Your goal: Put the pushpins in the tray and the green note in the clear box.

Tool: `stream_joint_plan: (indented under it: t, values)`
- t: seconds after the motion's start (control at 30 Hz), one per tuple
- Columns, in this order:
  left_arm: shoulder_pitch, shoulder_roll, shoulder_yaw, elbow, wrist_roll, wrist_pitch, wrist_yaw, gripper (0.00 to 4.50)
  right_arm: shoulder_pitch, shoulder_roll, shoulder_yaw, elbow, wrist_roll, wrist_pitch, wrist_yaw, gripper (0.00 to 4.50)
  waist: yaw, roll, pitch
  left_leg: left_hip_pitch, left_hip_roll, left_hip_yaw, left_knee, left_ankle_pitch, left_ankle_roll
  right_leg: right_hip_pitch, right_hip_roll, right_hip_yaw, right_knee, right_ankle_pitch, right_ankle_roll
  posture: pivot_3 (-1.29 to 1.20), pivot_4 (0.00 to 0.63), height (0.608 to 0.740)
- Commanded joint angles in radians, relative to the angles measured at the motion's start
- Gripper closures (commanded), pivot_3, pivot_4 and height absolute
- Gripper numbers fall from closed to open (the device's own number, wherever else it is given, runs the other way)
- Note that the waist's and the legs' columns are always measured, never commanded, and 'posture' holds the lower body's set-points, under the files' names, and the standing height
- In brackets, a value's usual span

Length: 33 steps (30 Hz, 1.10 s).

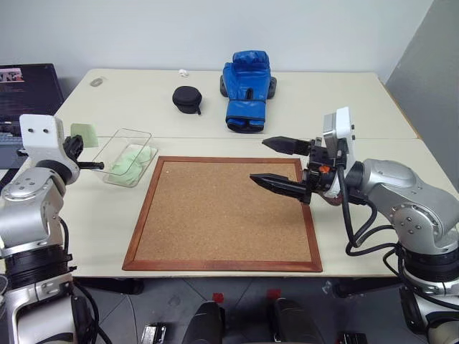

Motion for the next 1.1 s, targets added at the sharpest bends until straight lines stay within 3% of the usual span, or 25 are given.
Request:
stream_joint_plan:
  t: [0.03,0.4,0.7,0.87,1.1]
  values:
    - [-0.064,-0.002,-0.019,0.079,0.008,-0.074,0.004,4.07,-0.012,-0.003,-0.022,-0.017,0.001,-0.023,-0.004,0.0,-0.002,0.0,0.0,0.0,0.0,0.0,0.0,0.0,0.0,0.0,0.0,0.0,0.0,0.0,0.0,0.0,0.15,0.74]
    - [-0.08,-0.009,-0.053,0.133,0.0,-0.094,-0.011,1.81,0.014,-0.019,-0.043,-0.046,0.015,-0.008,-0.047,0.0,-0.007,0.0,0.0,0.0,0.001,0.0,0.0,0.0,0.0,-0.001,0.0,0.0,0.001,0.0,0.0,0.0,0.15,0.74]
    - [0.044,-0.032,-0.037,-0.194,-0.121,0.011,-0.085,0.07,0.116,-0.016,-0.049,-0.108,-0.042,-0.016,-0.157,0.0,-0.006,-0.001,0.0,-0.001,0.001,0.0,0.0,0.0,0.0,-0.001,-0.002,0.001,0.0,0.0,0.0,0.0,0.15,0.74]
    - [0.157,-0.087,-0.007,-0.466,-0.223,0.131,-0.055,0.02,0.259,0.026,-0.012,-0.18,-0.213,-0.092,-0.316,0.0,-0.005,-0.001,-0.001,-0.001,0.001,-0.001,0.0,0.0,0.0,-0.001,-0.003,0.003,0.0,0.0,0.0,0.0,0.15,0.74]
    - [0.415,-0.225,-0.04,-0.801,-0.211,0.19,0.073,0.02,0.472,0.134,0.042,-0.211,-0.465,-0.194,-0.542,0.0,-0.006,-0.001,-0.001,0.001,0.002,0.001,-0.001,0.0,-0.001,0.0,-0.002,0.004,0.001,0.0,0.0,0.0,0.15,0.74]
